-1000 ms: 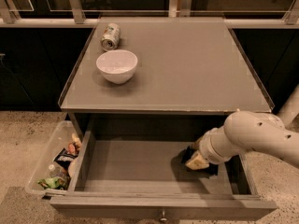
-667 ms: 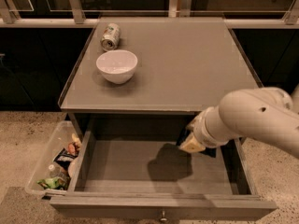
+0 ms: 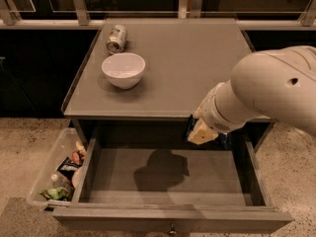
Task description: Pick rxbar blueberry from top drawer and place on counter
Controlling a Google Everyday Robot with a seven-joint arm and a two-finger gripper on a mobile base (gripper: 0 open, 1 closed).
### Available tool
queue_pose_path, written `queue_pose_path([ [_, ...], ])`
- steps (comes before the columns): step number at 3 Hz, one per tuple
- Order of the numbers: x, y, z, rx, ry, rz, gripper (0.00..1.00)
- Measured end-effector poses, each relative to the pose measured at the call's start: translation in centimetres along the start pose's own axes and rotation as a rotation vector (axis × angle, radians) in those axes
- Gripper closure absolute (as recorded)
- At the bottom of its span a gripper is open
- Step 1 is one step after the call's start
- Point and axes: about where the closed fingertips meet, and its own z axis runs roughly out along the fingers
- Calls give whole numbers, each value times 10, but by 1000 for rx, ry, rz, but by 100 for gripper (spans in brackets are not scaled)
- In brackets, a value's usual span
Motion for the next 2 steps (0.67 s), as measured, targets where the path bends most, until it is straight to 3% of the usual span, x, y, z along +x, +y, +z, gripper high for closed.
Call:
queue_pose_path([
  [1, -22, -19, -22, 64, 13, -50, 100],
  [2, -85, -55, -81, 183, 32, -164, 100],
])
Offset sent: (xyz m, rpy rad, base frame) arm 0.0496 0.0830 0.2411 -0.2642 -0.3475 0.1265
